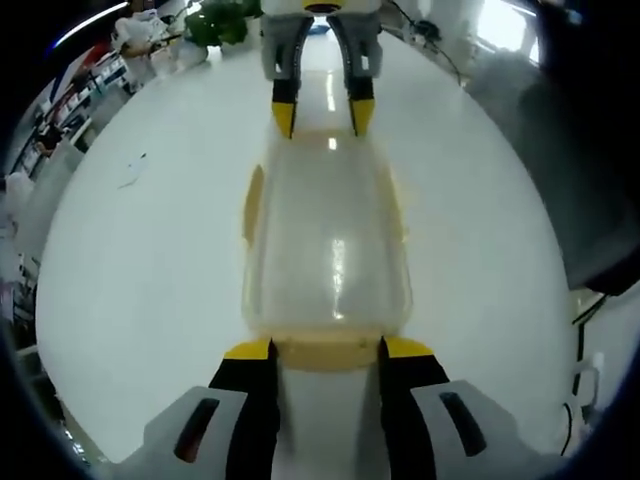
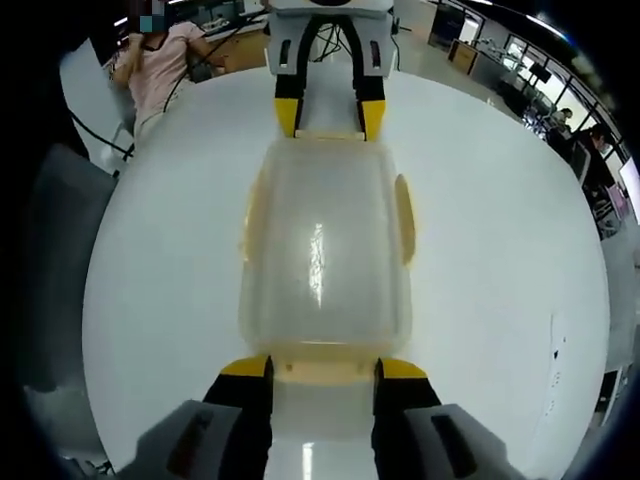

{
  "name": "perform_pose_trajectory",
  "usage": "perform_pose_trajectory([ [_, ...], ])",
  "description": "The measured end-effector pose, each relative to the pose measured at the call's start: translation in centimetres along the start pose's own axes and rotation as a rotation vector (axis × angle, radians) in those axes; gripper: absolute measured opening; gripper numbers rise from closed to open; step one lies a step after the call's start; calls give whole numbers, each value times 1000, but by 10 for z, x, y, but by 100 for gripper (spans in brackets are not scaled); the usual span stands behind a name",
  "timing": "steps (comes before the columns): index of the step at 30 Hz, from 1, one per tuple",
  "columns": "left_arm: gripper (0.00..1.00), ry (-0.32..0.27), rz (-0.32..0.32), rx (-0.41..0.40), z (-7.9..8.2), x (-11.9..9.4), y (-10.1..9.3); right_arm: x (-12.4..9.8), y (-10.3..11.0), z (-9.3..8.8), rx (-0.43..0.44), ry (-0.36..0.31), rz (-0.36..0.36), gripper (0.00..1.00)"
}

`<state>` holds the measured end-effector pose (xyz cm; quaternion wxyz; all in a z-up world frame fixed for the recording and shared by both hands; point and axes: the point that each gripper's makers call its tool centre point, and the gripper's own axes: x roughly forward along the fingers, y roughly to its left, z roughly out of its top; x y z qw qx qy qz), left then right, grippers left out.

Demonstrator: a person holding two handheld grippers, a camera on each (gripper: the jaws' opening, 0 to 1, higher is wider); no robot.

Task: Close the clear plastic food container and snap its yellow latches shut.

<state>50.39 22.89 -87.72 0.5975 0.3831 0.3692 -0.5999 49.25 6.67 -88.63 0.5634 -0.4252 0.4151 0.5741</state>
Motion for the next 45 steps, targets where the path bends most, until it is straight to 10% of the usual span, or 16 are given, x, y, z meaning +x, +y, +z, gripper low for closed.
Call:
perform_pose_trajectory([
  [19,35,-15,89,8,30,-60,8,-68,-12,21,-28,-78,-44,36],
  [45,35,3,118,33,61,-75,4,-89,-3,6,-4,-109,-45,36],
])
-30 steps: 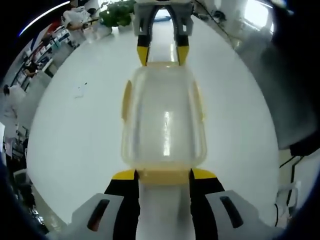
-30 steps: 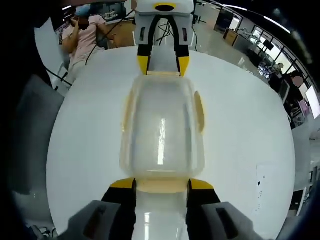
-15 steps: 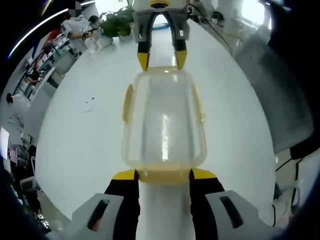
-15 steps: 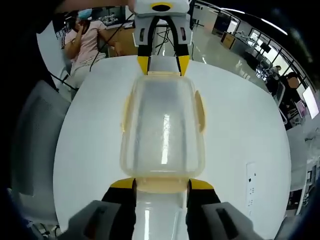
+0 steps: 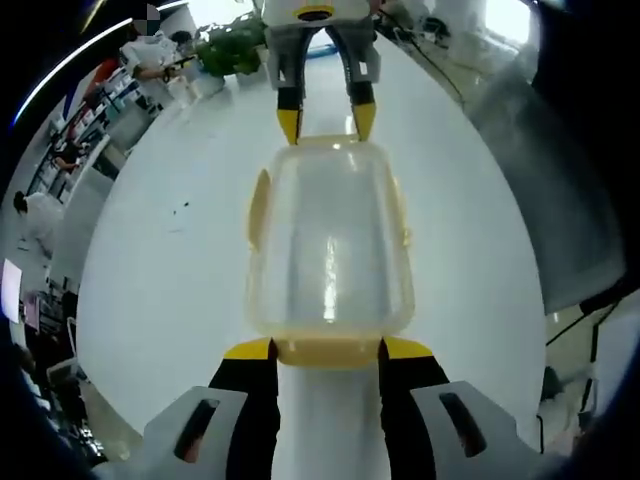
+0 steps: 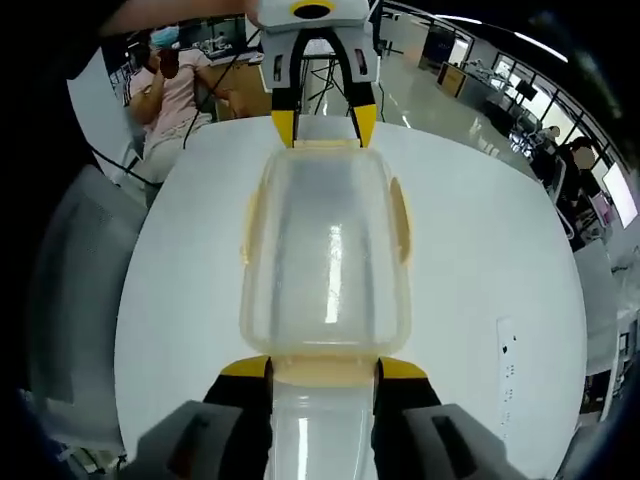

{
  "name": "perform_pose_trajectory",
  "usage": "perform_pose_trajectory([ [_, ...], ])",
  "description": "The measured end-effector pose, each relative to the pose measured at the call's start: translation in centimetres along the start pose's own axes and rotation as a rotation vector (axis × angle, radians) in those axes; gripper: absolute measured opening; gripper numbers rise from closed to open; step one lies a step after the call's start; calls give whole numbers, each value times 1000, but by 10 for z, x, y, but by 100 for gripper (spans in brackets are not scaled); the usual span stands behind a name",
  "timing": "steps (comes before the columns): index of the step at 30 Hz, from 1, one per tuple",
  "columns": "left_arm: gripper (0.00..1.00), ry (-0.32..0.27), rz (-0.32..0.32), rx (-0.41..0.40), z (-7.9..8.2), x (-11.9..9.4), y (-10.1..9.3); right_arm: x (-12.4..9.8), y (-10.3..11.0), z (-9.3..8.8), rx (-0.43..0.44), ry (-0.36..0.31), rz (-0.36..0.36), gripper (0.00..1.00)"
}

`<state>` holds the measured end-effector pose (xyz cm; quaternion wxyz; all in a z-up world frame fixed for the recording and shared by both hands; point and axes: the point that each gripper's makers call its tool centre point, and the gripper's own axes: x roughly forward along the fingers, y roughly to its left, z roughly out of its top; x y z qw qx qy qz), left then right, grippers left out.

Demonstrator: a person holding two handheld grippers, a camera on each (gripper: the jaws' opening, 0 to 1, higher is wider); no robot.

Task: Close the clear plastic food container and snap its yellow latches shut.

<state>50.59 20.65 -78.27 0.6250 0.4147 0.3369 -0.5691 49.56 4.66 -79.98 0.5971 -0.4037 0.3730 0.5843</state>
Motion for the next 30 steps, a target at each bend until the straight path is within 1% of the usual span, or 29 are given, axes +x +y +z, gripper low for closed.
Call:
perform_pose_trajectory([
  [3,35,-3,8,0,4,0,1,-4,-1,-3,23,-16,1,36],
  [8,35,-6,21,4,17,-1,-2,-15,3,-10,5,-7,-7,36],
  [16,35,-17,48,-20,38,-4,1,-30,-3,-23,-16,-14,-11,36],
  [21,35,-3,55,-28,56,0,0,-39,-3,-36,-21,-31,-13,36],
  [24,35,-1,54,-41,62,5,-2,-42,-1,-45,-35,-40,-12,36],
  [27,35,4,56,-40,68,10,-1,-41,-1,-54,-29,-50,-8,36],
  [30,35,21,54,-38,74,17,-1,-39,0,-63,-23,-52,-6,36],
])
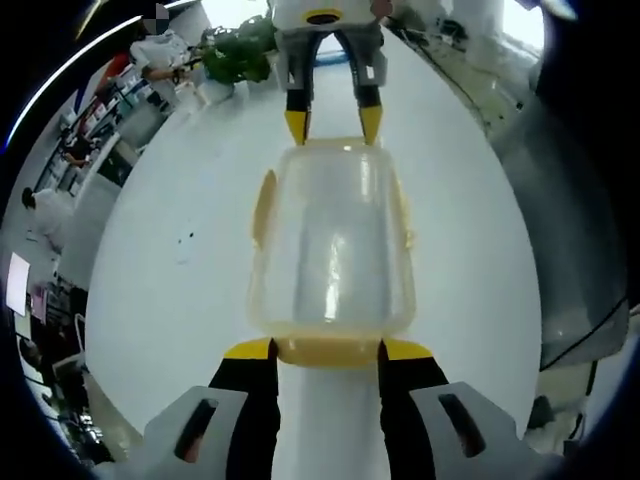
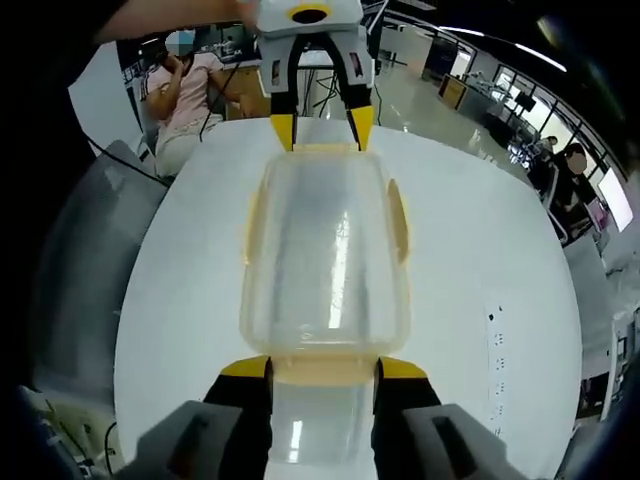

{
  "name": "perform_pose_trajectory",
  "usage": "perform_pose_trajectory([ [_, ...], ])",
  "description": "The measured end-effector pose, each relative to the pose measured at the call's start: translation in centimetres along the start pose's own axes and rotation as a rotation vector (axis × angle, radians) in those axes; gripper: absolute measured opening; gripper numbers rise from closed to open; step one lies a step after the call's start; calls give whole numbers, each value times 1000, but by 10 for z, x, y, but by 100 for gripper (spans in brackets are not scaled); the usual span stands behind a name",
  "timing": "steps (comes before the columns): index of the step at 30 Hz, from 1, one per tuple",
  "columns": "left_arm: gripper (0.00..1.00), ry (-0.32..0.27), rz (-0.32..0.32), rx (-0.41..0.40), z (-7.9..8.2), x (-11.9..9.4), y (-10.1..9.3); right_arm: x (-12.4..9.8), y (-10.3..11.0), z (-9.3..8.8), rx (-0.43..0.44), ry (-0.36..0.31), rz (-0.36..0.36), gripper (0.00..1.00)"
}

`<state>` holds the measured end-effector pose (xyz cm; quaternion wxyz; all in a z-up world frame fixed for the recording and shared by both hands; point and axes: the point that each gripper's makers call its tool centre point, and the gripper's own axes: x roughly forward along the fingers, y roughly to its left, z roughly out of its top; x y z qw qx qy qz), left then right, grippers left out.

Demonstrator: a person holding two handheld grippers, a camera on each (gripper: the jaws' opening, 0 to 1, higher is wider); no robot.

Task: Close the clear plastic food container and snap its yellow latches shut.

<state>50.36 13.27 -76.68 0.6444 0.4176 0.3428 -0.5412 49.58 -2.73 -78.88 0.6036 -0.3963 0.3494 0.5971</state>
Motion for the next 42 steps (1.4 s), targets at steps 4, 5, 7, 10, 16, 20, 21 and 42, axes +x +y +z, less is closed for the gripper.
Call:
perform_pose_trajectory([
  [4,35,4,2,12,6,9,1,-2,2,-12,26,-1,0,36],
  [5,35,-5,-7,12,9,13,1,-2,2,-15,28,1,3,36],
  [7,35,-7,-10,9,12,16,0,-3,2,-18,30,2,5,36],
  [10,35,-4,-8,10,16,18,-1,-5,3,-21,25,4,3,36],
  [16,35,-7,-4,13,25,20,-1,-11,3,-29,29,2,-1,36],
  [20,35,-10,4,20,32,24,-1,-14,3,-35,35,10,-7,36],
  [21,35,-15,0,18,33,25,-3,-14,4,-37,36,12,-6,36],
  [42,35,-55,-15,38,74,51,-2,-36,9,-79,76,50,-22,36],
])
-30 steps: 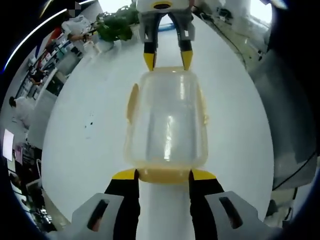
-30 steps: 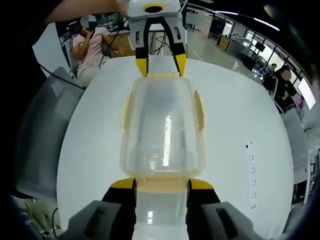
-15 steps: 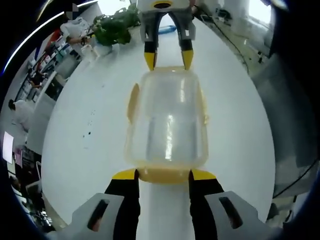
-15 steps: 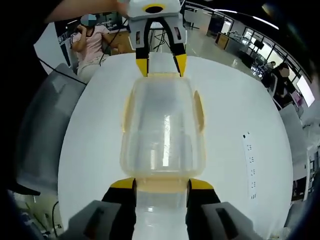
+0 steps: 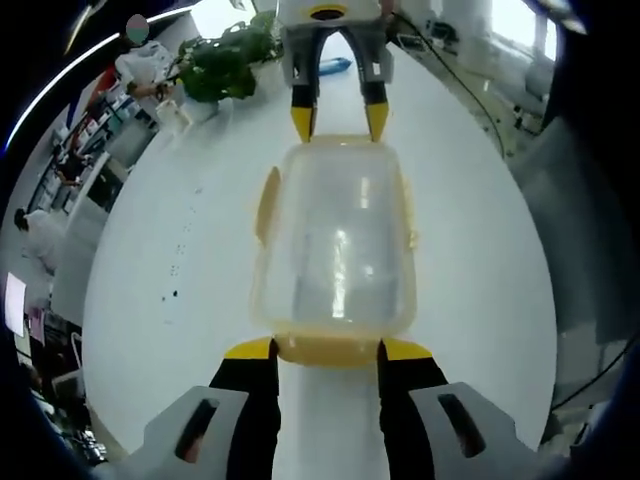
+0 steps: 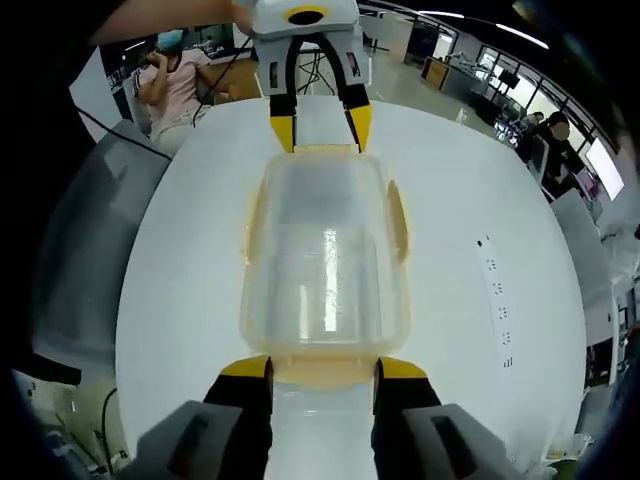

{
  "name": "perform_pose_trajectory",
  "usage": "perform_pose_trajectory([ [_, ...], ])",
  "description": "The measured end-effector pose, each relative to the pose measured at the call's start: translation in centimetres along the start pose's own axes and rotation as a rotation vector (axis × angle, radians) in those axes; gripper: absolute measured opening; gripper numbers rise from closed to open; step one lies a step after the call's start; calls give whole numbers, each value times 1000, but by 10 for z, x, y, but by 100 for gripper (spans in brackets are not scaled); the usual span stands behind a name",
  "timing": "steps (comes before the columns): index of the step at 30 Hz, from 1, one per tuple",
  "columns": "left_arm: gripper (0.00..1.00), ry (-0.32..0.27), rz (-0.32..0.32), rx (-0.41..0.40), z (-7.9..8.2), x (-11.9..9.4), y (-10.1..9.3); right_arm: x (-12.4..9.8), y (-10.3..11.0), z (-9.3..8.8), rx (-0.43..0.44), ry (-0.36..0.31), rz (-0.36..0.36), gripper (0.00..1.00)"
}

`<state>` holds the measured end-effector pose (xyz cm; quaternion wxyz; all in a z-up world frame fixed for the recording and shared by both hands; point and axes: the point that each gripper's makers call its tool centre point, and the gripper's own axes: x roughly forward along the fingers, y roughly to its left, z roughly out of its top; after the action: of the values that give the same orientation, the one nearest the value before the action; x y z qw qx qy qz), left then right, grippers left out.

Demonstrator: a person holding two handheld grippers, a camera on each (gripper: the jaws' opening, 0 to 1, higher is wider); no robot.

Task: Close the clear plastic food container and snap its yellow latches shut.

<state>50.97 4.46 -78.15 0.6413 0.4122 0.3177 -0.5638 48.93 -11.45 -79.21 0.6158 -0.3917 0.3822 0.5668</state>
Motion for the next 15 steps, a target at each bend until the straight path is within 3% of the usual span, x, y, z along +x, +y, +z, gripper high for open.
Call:
perform_pose_trajectory([
  [15,35,-38,-21,-16,27,20,-2,-11,-1,-34,13,35,20,36],
])
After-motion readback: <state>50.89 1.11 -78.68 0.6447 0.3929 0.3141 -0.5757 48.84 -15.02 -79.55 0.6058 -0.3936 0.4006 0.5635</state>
